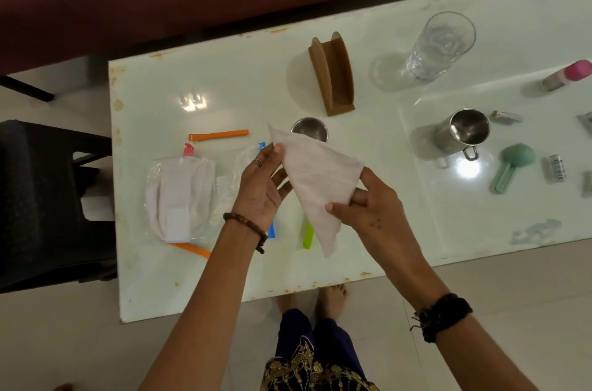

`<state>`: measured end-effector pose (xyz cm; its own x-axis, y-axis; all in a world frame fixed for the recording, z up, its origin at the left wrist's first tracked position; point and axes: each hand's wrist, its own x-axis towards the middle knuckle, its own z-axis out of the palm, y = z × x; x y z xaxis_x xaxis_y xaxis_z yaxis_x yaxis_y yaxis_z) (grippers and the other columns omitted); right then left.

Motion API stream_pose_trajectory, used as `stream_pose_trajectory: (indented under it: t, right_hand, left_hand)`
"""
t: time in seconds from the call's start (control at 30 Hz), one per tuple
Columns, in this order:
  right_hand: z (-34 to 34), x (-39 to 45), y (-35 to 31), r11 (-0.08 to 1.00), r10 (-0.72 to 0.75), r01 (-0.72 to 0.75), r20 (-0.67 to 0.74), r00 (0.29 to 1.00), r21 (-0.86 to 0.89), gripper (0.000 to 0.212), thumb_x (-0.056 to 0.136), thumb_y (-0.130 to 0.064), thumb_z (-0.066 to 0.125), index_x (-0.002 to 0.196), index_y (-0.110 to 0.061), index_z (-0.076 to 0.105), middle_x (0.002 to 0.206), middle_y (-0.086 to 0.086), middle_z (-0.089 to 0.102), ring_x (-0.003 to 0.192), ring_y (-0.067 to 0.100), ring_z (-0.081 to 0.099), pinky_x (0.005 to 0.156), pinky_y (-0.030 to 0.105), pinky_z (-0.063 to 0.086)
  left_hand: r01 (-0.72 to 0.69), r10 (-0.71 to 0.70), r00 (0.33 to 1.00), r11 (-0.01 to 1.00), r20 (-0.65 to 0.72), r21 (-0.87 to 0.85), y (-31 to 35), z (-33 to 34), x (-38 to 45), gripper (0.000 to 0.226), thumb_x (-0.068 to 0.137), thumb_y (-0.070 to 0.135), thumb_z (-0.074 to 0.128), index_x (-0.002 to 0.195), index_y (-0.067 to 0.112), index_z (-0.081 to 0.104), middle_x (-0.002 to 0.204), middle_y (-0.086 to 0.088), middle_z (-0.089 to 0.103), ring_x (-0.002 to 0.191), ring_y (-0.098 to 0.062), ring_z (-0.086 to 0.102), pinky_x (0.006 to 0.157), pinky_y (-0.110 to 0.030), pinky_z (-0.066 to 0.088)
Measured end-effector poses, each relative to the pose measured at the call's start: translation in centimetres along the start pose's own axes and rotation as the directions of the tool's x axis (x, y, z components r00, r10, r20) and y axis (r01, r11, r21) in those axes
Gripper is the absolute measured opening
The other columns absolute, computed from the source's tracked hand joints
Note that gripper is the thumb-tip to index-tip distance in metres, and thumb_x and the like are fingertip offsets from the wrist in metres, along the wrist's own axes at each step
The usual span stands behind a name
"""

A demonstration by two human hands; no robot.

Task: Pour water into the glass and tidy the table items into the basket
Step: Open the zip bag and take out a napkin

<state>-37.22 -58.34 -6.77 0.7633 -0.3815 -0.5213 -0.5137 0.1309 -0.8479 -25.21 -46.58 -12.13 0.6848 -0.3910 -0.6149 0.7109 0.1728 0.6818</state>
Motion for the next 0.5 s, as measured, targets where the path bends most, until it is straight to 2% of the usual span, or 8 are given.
stream_pose_trajectory:
  t: [0.03, 0.1, 0.17, 0.27, 0.33, 0.4, 0.5]
  right_hand:
    - [-0.2, 0.0, 0.1, 0.999, -0.010, 0.010, -0.002, 1.000, -0.031, 0.044, 0.082, -0.002, 0.064, 0.121, -0.019, 0.052, 0.087, -0.001, 0.074, 0.082, 0.004, 0.069, 0.064, 0.009, 0.051]
    - [-0.6, -0.1, 0.2, 0.994, -0.046, 0.042, -0.035, 0.998, -0.100, 0.046, 0.083, -0.001, 0.062, 0.124, -0.019, 0.051, 0.086, 0.005, 0.074, 0.081, 0.009, 0.069, 0.058, 0.005, 0.046]
    - [-0.9, -0.1, 0.1, 0.984, -0.117, 0.106, -0.073, 0.990, -0.141, 0.055, 0.085, -0.001, 0.059, 0.133, -0.023, 0.042, 0.083, 0.019, 0.070, 0.079, 0.027, 0.067, 0.059, 0.015, 0.048]
    - [-1.1, 0.1, -0.7, 0.939, -0.254, 0.238, -0.034, 0.967, -0.250, 0.070, 0.090, -0.001, 0.051, 0.142, -0.039, 0.025, 0.094, 0.020, 0.065, 0.082, 0.027, 0.066, 0.076, 0.030, 0.056]
    - [-1.3, 0.5, -1.4, 0.843, -0.373, 0.343, 0.007, 0.928, -0.415, 0.066, 0.089, 0.003, 0.049, 0.139, -0.039, 0.035, 0.111, 0.016, 0.063, 0.088, 0.029, 0.064, 0.078, 0.040, 0.056]
    - [-1.5, 1.4, -2.2, 0.701, -0.487, 0.408, 0.026, 0.873, -0.585, 0.057, 0.085, 0.007, 0.054, 0.132, -0.024, 0.050, 0.122, 0.014, 0.060, 0.088, 0.029, 0.065, 0.074, 0.038, 0.057]
    - [-1.7, 3.4, -3.4, 0.558, -0.508, 0.368, 0.045, 0.860, -0.744, 0.055, 0.078, 0.014, 0.057, 0.128, -0.010, 0.055, 0.121, 0.018, 0.059, 0.080, 0.032, 0.065, 0.055, 0.033, 0.053]
  left_hand:
    - [-0.002, 0.002, 1.000, 1.000, -0.023, 0.003, 0.1, 0.3, 0.4, 0.012, 0.084, 0.026, 0.055, 0.092, 0.021, 0.063, 0.083, 0.007, 0.073, 0.079, -0.008, 0.068, 0.070, -0.024, 0.058]
    - [-0.008, 0.010, 0.998, 1.000, -0.066, 0.018, 0.3, 0.6, 1.3, 0.013, 0.089, 0.025, 0.051, 0.094, 0.021, 0.062, 0.088, 0.005, 0.071, 0.083, -0.009, 0.066, 0.073, -0.025, 0.056]
    - [-0.019, 0.023, 0.997, 0.999, -0.076, 0.044, 0.7, 1.0, 2.2, 0.011, 0.089, 0.022, 0.051, 0.093, 0.021, 0.062, 0.083, 0.007, 0.073, 0.077, -0.008, 0.067, 0.071, -0.024, 0.056]
    - [-0.027, 0.033, 0.999, 0.991, -0.042, 0.131, 1.5, 1.6, 3.8, 0.010, 0.089, 0.019, 0.053, 0.089, 0.023, 0.062, 0.074, 0.012, 0.073, 0.071, -0.005, 0.068, 0.066, -0.021, 0.057]
    - [-0.051, 0.056, 0.998, 0.970, -0.015, 0.236, 2.3, 2.2, 5.2, 0.012, 0.088, 0.016, 0.055, 0.085, 0.024, 0.062, 0.075, 0.011, 0.072, 0.073, -0.007, 0.066, 0.064, -0.020, 0.056]
    - [-0.111, 0.112, 0.994, 0.931, 0.017, 0.347, 3.4, 2.9, 6.7, 0.015, 0.086, 0.010, 0.057, 0.081, 0.024, 0.061, 0.080, 0.008, 0.069, 0.076, -0.007, 0.064, 0.062, -0.018, 0.054]
    - [-0.213, 0.200, 0.976, 0.807, 0.085, 0.551, 5.2, 4.5, 9.2, 0.017, 0.083, 0.011, 0.062, 0.078, 0.027, 0.060, 0.083, 0.008, 0.064, 0.076, -0.004, 0.061, 0.063, -0.018, 0.052]
